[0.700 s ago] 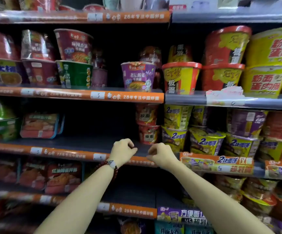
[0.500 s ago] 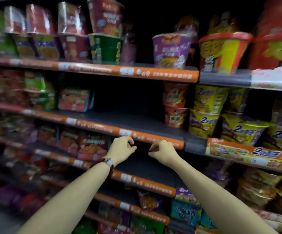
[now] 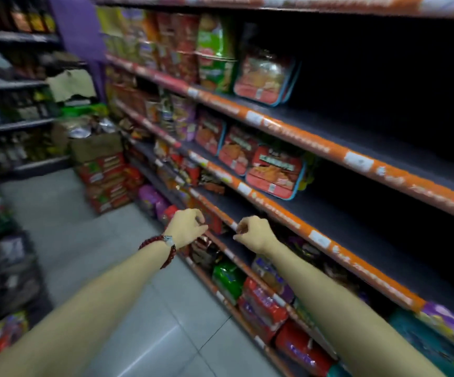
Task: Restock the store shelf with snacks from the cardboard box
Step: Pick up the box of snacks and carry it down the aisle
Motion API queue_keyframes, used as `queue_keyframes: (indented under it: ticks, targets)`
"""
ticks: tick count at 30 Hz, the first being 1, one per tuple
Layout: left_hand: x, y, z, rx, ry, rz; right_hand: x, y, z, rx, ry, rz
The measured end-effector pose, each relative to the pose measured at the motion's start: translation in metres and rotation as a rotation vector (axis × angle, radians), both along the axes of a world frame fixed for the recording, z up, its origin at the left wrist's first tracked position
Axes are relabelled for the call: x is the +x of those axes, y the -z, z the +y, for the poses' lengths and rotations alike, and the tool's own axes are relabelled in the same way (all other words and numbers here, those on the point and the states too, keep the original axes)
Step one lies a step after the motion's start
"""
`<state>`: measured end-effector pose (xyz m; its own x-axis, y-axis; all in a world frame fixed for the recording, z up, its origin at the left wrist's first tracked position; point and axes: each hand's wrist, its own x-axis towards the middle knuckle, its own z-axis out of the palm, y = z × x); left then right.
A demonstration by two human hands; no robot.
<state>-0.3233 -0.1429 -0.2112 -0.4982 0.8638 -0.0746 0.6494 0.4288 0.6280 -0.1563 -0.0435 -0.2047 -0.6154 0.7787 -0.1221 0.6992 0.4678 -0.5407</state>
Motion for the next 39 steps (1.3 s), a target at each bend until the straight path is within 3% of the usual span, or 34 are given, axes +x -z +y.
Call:
queue_keyframes:
  ticks: [3,5,9,17,31,39]
  targets:
    - [-0.086,0.095,0.0,-0.149,-0.117,-0.07,-0.048,0.029,-0.006,-0.038,-0.06,-0.026]
    - [-0.115,0.12,-0.011,-0.202,-0.164,-0.121,-0.077,0.05,-0.012,-0.071,-0.086,-0.036]
    - [-0.112,0.079,-0.03,-0.142,-0.254,-0.133,-0.125,0.084,-0.018,-0.129,-0.149,-0.096]
    - [-0.199,0.131,-0.018,-0.16,-0.405,-0.187,-0.239,0.126,0.019,-0.198,-0.251,-0.142]
    - [-0.425,0.124,0.068,-0.163,-0.731,-0.221,-0.516,0.137,0.155,-0.277,-0.418,-0.117]
    - [-0.587,0.135,0.103,-0.179,-0.77,-0.199,-0.684,0.139,0.196,-0.251,-0.435,-0.114]
